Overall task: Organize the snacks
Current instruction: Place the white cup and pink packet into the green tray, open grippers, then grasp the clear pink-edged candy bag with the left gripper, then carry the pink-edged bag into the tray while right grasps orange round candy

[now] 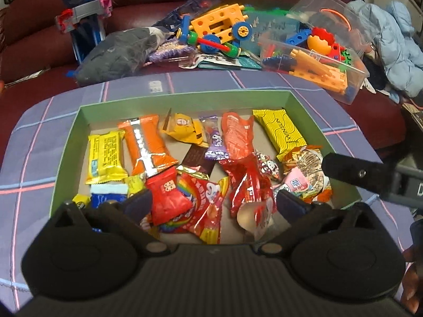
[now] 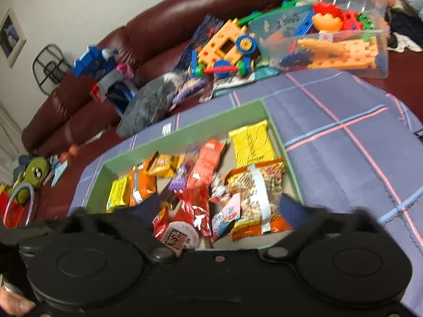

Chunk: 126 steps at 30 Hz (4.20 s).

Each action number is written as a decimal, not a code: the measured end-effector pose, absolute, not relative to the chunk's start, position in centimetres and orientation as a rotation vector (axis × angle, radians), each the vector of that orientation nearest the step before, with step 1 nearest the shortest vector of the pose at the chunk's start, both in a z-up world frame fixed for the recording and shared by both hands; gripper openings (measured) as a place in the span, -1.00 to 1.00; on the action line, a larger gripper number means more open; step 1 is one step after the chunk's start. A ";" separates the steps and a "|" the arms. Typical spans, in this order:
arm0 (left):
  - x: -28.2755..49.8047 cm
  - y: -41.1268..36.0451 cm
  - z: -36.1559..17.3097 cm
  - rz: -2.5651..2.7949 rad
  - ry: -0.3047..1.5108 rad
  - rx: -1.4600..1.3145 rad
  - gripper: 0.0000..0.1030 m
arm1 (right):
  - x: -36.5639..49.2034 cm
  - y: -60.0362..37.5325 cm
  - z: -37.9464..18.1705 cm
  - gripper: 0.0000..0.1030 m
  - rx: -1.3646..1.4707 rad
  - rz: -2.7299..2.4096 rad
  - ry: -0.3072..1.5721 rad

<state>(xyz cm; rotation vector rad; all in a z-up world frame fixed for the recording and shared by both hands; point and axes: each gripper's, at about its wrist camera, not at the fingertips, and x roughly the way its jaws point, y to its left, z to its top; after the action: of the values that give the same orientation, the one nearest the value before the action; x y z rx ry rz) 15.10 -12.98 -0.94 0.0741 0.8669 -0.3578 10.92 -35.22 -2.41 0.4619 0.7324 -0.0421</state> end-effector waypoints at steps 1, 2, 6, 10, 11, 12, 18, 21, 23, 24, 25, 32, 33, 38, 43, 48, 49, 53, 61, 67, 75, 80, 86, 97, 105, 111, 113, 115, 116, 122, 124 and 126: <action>14.9 -12.8 -0.8 -0.357 0.864 0.075 0.99 | 10.7 -35.1 -2.2 1.00 0.462 -0.047 0.723; 14.6 -12.7 -0.6 -0.357 0.862 0.076 0.99 | 10.6 -35.0 -2.1 1.00 0.463 -0.045 0.723; 13.4 -12.0 0.1 -0.353 0.846 0.072 1.00 | 9.9 -34.6 -1.7 1.00 0.461 -0.050 0.727; 12.1 -10.9 0.7 -0.343 0.842 0.051 1.00 | 8.9 -34.5 -1.1 1.00 0.464 -0.059 0.730; 11.9 -10.7 0.7 -0.340 0.843 0.046 1.00 | 8.5 -34.4 -1.0 1.00 0.466 -0.061 0.734; 11.5 -10.4 0.7 -0.337 0.845 0.041 1.00 | 8.2 -34.3 -0.9 1.00 0.466 -0.063 0.737; 9.2 -8.4 0.2 -0.324 0.859 0.015 1.00 | 6.7 -33.4 -0.4 1.00 0.463 -0.054 0.756; 8.5 -7.4 -0.1 -0.312 0.871 0.003 1.00 | 6.2 -32.6 -0.4 1.00 0.457 -0.044 0.775; 8.1 -6.6 -0.2 -0.305 0.872 -0.005 1.00 | 5.9 -31.9 -0.5 1.00 0.450 -0.031 0.791; 7.9 -6.3 -0.3 -0.301 0.873 -0.008 1.00 | 5.8 -31.5 -0.5 1.00 0.446 -0.024 0.799; 7.8 -5.9 -0.4 -0.297 0.873 -0.012 1.00 | 5.7 -31.2 -0.5 1.00 0.440 -0.015 0.806; 7.4 -3.2 -1.8 -0.260 0.903 -0.045 1.00 | 5.3 -28.5 -1.1 1.00 0.398 0.021 0.861; 7.4 -2.9 -2.0 -0.255 0.906 -0.048 1.00 | 5.3 -28.2 -1.2 1.00 0.395 0.023 0.867; 7.5 -0.3 -3.7 -0.208 0.928 -0.056 1.00 | 5.7 -27.0 -1.8 1.00 0.382 0.035 0.898; 7.9 3.3 -6.3 -0.124 0.980 -0.100 1.00 | 5.8 -25.7 -3.3 1.00 0.351 0.047 0.942; 8.7 5.4 -8.0 -0.076 1.007 -0.122 0.99 | 6.1 -24.5 -5.3 1.00 0.330 0.058 0.983; 9.0 5.5 -8.2 -0.073 1.006 -0.120 1.00 | 6.2 -24.3 -5.6 1.00 0.329 0.062 0.986; 10.0 5.3 -8.7 -0.077 0.996 -0.102 0.94 | 6.8 -23.8 -6.5 1.00 0.309 0.067 1.001; 10.2 3.0 -8.5 -0.119 0.947 0.004 -0.42 | 7.9 -24.1 -7.5 0.99 0.233 0.018 0.961; 9.3 3.0 -8.4 -0.183 0.956 -0.043 -0.44 | 9.8 -24.0 -8.4 0.63 0.203 -0.002 0.946; 8.8 3.0 -8.4 -0.190 0.958 -0.032 -0.36 | 10.6 -22.0 -9.5 -0.16 0.096 0.056 0.938; 8.5 3.1 -8.5 -0.168 0.962 -0.005 0.00 | 10.4 -22.0 -9.6 -0.17 0.101 0.057 0.937; 8.0 2.2 -8.6 -0.155 0.946 0.072 -0.16 | 10.0 -21.6 -9.8 -0.16 0.064 0.052 0.918; 6.4 2.5 -7.4 -0.184 0.973 0.010 -0.45 | 8.2 -22.7 -8.0 -0.20 0.116 0.079 0.919; 4.2 0.7 -4.8 -0.266 0.936 -0.006 -0.45 | 6.1 -24.2 -6.1 -0.20 0.176 0.084 0.883; 3.5 -0.9 -2.2 -0.327 0.896 -0.026 -0.45 | 4.2 -25.5 -3.9 -0.20 0.203 0.076 0.831; 3.8 -1.6 -1.2 -0.342 0.880 -0.033 -0.45 | 3.9 -26.2 -3.1 -0.20 0.219 0.071 0.814; 4.5 -2.3 -0.4 -0.346 0.867 -0.035 -0.45 | 3.9 -26.8 -2.4 -0.20 0.237 0.063 0.794; 4.9 -2.6 0.1 -0.348 0.858 -0.036 -0.45 | 3.9 -27.0 -2.1 -0.19 0.243 0.058 0.784; 7.3 -4.6 2.4 -0.362 0.816 -0.038 -0.45 | 4.4 -28.7 0.2 -0.20 0.264 0.028 0.721; 8.0 -5.0 2.8 -0.365 0.811 -0.044 -0.45 | 4.7 -29.1 0.8 -0.19 0.268 0.023 0.706; 8.6 -5.4 3.2 -0.368 0.805 -0.046 -0.45 | 5.2 -29.3 1.3 -0.19 0.268 0.019 0.693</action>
<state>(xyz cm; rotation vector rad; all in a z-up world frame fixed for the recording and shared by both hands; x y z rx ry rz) 8.57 -5.45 3.16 -0.0460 0.8053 -0.3676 5.15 -29.32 1.28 0.2681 0.6927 0.0191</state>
